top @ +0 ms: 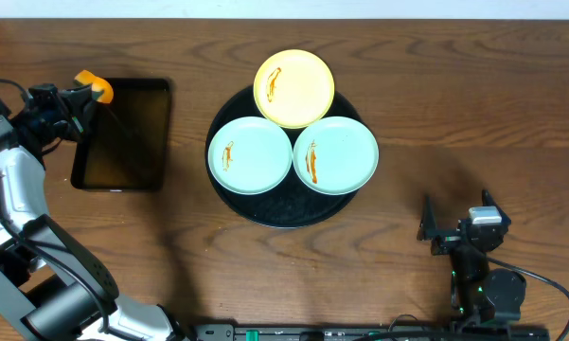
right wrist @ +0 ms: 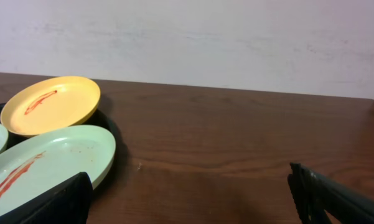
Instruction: Clean dirty plates on tray and stack at the side
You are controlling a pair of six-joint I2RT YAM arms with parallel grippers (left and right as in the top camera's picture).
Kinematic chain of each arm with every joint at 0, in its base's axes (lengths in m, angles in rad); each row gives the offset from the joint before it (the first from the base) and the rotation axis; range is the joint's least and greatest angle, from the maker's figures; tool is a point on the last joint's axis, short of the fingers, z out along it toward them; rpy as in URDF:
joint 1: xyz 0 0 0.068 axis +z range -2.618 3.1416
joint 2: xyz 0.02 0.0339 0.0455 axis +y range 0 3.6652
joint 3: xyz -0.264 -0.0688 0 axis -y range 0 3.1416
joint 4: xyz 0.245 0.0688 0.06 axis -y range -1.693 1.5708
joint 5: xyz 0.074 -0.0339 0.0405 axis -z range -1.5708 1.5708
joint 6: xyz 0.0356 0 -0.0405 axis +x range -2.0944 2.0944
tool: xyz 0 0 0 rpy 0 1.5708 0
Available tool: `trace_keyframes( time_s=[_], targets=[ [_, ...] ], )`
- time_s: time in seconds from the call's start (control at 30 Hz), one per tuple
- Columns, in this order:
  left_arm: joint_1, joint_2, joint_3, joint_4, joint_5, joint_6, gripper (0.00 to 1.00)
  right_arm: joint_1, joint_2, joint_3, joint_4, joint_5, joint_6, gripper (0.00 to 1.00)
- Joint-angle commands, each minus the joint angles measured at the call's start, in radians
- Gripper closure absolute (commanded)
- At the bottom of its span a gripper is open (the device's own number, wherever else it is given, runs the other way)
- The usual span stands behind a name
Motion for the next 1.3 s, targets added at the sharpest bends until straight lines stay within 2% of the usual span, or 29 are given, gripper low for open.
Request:
trace_keyframes(
  time_s=[0.0, 1.27],
  targets=[
    [0.001, -0.021, 0.029, 0.003, 0.018, -0.008, 0.92, 0.011, -0.005, -0.002, -0.004, 0.006, -0.008, 0.01],
    [0.001, -0.021, 0.029, 0.003, 0.018, -0.008, 0.92, 0.011, -0.005, -0.002, -0.004, 0.006, -0.008, 0.01]
  ],
)
